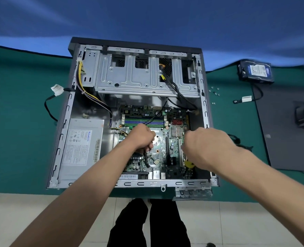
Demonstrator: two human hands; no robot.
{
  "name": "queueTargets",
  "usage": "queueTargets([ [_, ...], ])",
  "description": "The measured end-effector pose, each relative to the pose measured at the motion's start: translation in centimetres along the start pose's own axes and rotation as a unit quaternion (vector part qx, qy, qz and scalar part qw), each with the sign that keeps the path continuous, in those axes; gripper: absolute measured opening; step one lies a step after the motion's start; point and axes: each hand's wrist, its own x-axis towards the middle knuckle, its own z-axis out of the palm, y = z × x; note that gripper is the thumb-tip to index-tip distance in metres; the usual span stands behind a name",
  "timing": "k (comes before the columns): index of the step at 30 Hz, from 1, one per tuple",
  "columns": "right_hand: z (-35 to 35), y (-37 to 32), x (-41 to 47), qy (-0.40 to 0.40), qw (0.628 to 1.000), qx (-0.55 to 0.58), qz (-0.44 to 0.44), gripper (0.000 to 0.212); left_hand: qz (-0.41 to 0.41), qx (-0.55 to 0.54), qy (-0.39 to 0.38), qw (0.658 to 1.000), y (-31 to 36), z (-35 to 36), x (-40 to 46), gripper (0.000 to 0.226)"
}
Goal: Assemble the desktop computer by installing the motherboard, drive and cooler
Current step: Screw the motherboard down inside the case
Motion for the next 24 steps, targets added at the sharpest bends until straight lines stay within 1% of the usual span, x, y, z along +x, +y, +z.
queueTargets([
  [1, -0.1, 0.0, -0.2, -0.007, 1.0, 0.005, 0.003, 0.014, 0.0, -0.001, 0.0, 1.0, 0.0, 0.0, 0.0, 0.017],
  [4, -0.6, 0.0, -0.6, -0.061, 0.997, 0.031, -0.018, 0.033, 0.001, -0.001, 0.002, 1.0, 0.0, 0.0, 0.0, 0.017],
  [5, -0.6, -0.1, -0.6, -0.063, 0.997, 0.034, -0.021, 0.034, 0.001, -0.001, 0.001, 1.0, 0.0, 0.0, 0.0, 0.017],
  [9, -0.5, -1.0, -0.5, -0.039, 0.999, 0.005, -0.01, 0.023, 0.003, 0.002, 0.001, 1.0, -0.1, 0.1, 0.2, 0.018],
  [13, -0.8, -1.5, -0.1, -0.057, 0.998, 0.007, -0.009, 0.03, 0.003, 0.008, 0.003, 1.0, -0.1, 0.1, 0.3, 0.018],
  [14, -0.7, -1.5, -0.1, -0.053, 0.999, 0.006, -0.008, 0.026, 0.002, 0.007, 0.002, 1.0, -0.1, 0.1, 0.3, 0.018],
  [16, -0.6, -1.3, 0.1, -0.03, 1.0, -0.01, 0.003, 0.005, 0.001, 0.009, 0.002, 1.0, -0.1, 0.1, 0.3, 0.018],
  [17, -0.5, -1.2, 0.2, -0.025, 0.999, -0.027, 0.012, 0.003, 0.001, 0.011, 0.003, 1.0, -0.1, 0.1, 0.2, 0.019],
  [18, -0.8, -1.1, 0.2, -0.032, 0.998, -0.051, 0.015, 0.006, 0.003, 0.013, 0.004, 1.0, -0.1, 0.2, 0.2, 0.019],
  [20, -1.2, -1.1, 0.7, -0.086, 0.988, -0.129, -0.008, 0.01, 0.007, 0.019, 0.006, 1.0, -0.1, 0.2, 0.3, 0.018],
  [21, -1.2, -1.2, 1.1, -0.122, 0.976, -0.177, -0.022, 0.02, 0.01, 0.022, 0.006, 1.0, -0.1, 0.2, 0.3, 0.018],
  [22, -1.1, -1.5, 1.5, -0.142, 0.965, -0.216, -0.036, 0.025, 0.012, 0.024, 0.006, 1.0, -0.1, 0.2, 0.4, 0.018],
  [23, -0.8, -1.8, 2.0, -0.156, 0.957, -0.24, -0.051, 0.022, 0.013, 0.022, 0.008, 1.0, -0.1, 0.2, 0.4, 0.018],
  [24, -0.6, -2.1, 2.3, -0.15, 0.955, -0.247, -0.063, 0.016, 0.015, 0.02, 0.014, 1.0, -0.2, 0.2, 0.5, 0.018],
])
